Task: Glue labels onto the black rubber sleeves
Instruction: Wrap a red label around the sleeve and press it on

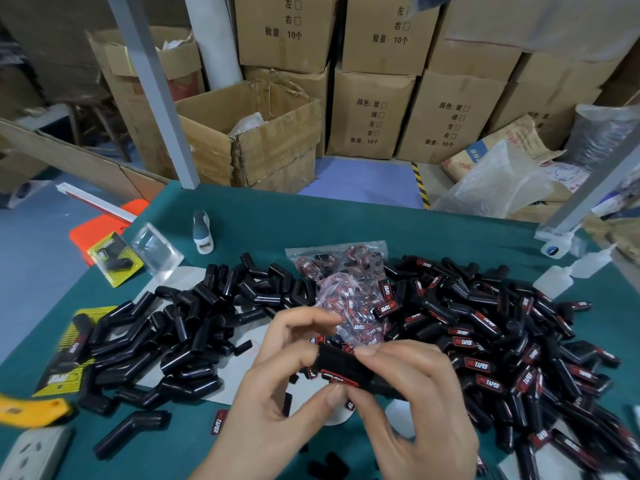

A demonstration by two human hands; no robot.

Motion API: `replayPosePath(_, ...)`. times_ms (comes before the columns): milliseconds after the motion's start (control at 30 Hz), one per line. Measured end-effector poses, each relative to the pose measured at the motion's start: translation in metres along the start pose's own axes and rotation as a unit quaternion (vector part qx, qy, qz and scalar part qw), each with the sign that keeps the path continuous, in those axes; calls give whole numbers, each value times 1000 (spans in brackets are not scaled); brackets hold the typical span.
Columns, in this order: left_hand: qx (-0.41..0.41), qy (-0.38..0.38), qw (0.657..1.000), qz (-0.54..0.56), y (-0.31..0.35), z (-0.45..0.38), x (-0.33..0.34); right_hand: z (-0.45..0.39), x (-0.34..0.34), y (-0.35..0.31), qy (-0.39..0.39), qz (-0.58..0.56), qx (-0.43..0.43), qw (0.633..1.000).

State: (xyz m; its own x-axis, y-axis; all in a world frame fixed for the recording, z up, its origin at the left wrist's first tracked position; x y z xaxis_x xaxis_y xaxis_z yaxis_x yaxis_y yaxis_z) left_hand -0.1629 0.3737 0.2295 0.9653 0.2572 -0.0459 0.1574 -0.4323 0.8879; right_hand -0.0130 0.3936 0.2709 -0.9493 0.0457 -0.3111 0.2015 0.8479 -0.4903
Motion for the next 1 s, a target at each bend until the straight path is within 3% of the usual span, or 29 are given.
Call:
replayPosePath(767, -5, 13, 998, 67, -5, 5, 7, -1, 6, -8, -13, 5, -12, 1000)
replayPosePath(1000, -1, 29, 999, 27, -4, 3, -2, 4, 5, 10, -51, -87, 75, 992)
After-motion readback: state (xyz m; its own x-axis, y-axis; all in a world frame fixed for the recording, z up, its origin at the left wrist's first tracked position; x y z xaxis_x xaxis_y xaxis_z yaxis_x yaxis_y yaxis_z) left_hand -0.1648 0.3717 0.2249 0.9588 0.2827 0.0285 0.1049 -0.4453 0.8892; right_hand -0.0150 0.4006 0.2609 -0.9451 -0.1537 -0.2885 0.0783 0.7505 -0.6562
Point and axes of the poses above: each hand's wrist, its own z-axis away from the middle knuckle, its own x-axis out of the palm, y = z × x, the point moved 10 cm from there along -z, towards the middle knuckle, and after that the axes turned 1 degree about -x, right-handed, at the moved point
